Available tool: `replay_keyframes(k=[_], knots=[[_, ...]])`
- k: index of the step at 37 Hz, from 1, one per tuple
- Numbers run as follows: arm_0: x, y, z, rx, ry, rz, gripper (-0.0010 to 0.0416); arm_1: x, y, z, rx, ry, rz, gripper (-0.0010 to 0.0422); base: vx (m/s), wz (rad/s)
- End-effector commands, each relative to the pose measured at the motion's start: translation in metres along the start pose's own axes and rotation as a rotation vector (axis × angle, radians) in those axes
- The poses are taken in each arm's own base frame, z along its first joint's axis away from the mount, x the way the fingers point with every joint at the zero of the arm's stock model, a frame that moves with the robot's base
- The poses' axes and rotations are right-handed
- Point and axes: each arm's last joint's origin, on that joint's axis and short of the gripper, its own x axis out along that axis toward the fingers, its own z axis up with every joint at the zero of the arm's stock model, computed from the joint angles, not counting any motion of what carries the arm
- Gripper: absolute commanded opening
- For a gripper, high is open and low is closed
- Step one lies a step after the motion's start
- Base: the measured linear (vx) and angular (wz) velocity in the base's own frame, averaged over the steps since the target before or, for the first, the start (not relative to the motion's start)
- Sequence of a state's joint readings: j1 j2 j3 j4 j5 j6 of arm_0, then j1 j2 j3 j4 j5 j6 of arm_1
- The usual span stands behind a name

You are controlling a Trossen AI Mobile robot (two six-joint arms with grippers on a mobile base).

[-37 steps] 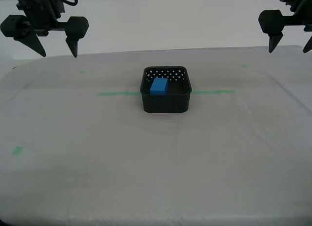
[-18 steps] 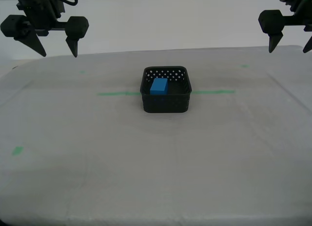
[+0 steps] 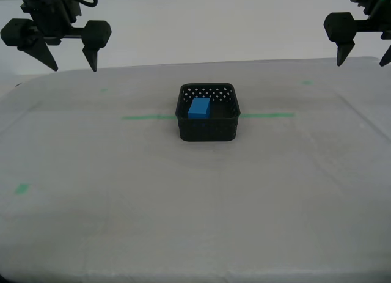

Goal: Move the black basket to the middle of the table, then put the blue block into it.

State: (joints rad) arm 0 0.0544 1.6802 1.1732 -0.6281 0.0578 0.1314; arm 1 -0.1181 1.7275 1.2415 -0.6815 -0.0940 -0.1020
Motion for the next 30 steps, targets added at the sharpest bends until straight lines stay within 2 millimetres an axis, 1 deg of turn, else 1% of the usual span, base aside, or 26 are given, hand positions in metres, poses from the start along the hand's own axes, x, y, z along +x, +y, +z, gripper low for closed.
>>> replay_keyframes(k=[1,30], knots=[[-0.0001,0.0001,0.0001,-0.001,-0.002,-0.002,0.0398,-0.0004,0.0,0.0002,0.002,-0.002,0.003,0.04,0.0,0.0],[-0.0001,0.0002,0.0001,-0.002,-0.002,-0.002,0.0399,-0.0004,0.0,0.0003,0.002,-0.003,0.003,0.04,0.0,0.0]])
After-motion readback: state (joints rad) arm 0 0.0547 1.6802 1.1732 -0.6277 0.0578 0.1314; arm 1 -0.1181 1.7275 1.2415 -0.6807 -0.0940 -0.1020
